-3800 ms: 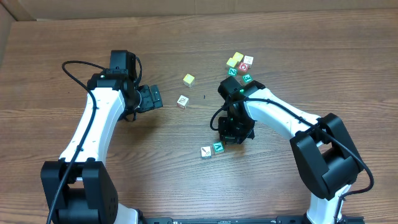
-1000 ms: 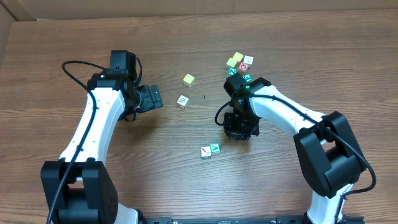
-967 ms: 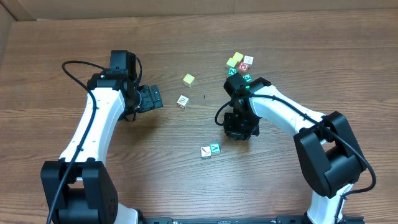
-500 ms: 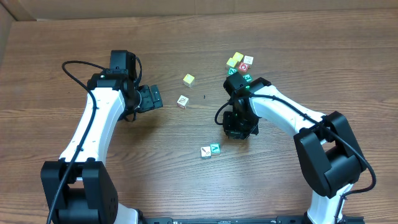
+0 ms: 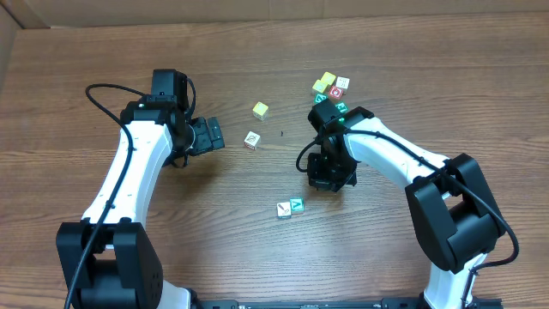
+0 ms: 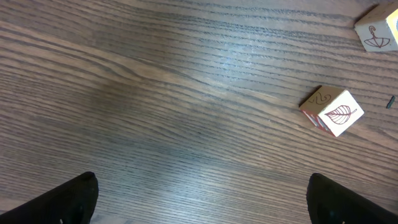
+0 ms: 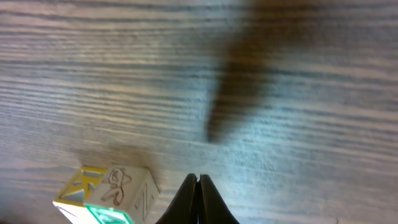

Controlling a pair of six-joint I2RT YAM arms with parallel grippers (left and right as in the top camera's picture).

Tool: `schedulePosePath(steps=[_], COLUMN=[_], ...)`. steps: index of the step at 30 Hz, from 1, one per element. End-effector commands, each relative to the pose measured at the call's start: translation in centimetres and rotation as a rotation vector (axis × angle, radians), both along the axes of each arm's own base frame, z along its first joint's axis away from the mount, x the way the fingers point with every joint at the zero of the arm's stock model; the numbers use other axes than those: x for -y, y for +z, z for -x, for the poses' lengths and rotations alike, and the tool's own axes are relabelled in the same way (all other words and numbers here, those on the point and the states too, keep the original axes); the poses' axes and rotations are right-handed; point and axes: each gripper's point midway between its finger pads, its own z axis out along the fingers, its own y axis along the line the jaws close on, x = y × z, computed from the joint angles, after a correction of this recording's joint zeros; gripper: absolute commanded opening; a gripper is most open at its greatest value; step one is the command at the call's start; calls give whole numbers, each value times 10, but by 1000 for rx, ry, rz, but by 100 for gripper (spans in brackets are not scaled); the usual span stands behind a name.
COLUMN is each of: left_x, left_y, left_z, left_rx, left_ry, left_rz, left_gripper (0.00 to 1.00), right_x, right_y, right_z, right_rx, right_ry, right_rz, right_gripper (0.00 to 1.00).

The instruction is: Flip 3 blocks

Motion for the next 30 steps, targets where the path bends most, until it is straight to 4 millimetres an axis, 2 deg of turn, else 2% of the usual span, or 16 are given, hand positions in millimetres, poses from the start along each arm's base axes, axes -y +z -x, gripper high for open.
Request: schedulePosePath(steps=[1, 5, 7, 12, 18, 30], left_x=[-2, -2, -2, -2, -2, -2], left_y=[3, 3, 3, 3, 3, 3], left_z=[-4, -4, -4, -4, -4, -4], left_rx=[11, 11, 11, 11, 11, 11], left_ry=[16, 16, 16, 16, 16, 16], left_rz=[-7, -7, -7, -7, -7, -7], left_gripper=[100, 100, 100, 100, 100, 100], right_x=[-15, -26, -29, -34, -50, -61], right_y=[50, 95, 100, 98, 97, 97], right_z=[-27, -29, -22, 0, 21, 42], right_rx=[137, 234, 235, 184, 170, 147], right_ry=[2, 25, 39, 84, 154, 214], right_rz=[-77, -137, -140, -114, -114, -105], right_gripper=[4, 4, 4, 4, 4, 4])
